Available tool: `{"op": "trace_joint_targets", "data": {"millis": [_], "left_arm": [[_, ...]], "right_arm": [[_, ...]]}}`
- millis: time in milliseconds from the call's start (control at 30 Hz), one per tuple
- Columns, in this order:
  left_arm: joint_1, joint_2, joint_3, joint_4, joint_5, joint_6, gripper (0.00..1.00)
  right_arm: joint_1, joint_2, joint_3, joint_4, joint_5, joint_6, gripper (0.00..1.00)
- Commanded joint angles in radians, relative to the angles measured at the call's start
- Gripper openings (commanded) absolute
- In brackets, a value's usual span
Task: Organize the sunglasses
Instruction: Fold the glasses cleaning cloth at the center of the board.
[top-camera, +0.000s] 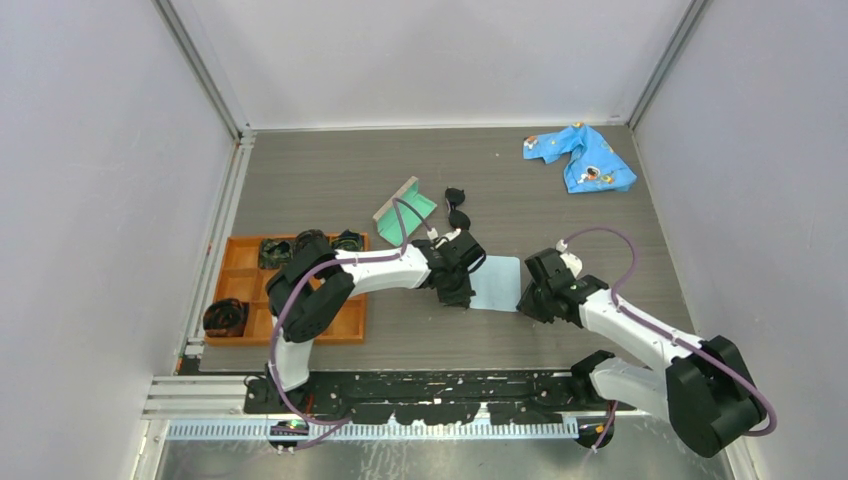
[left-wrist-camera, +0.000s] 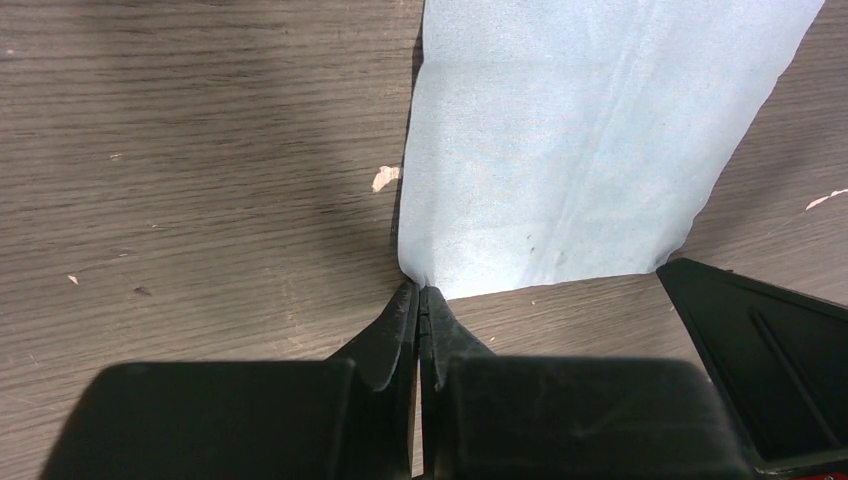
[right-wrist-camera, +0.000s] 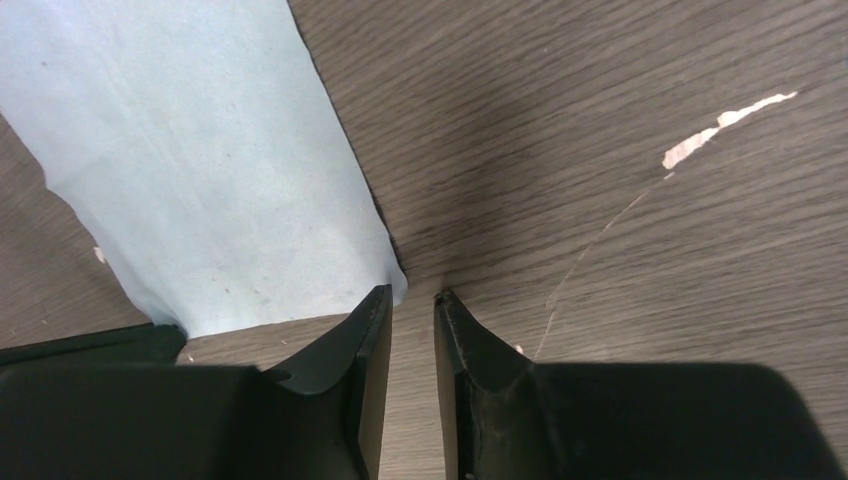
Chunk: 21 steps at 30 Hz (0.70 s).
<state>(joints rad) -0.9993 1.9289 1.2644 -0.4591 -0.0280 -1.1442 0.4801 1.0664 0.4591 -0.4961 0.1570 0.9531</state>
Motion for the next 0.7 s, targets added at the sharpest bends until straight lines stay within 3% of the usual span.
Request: {"op": "trace_joint_targets", "data": {"millis": [0,167,367,667], "left_arm": [[-0.002,0.022,0.011,-0.016,-0.004,0.011,0.01],[-0.002,0.023,0.014,-0.018,-0.003,0.015,0.01],[-0.002,0.016,0.018,-0.033,-0.017,0.020,0.00],[-0.002,-0.019,0.024,-0.047,-0.049,0.034,0.00]], "right_arm": [[-0.005,0.023,-0.009,0.053,-0.008,0.030,0.28],[-0.006,0.031,-0.010,0.060,0.000,0.033,0.20],[-0.005,0.026,-0.003,0.053,0.004,0.030,0.01],[-0.006,-0.007,0.033,0.016,0.030,0.013,0.00]]}}
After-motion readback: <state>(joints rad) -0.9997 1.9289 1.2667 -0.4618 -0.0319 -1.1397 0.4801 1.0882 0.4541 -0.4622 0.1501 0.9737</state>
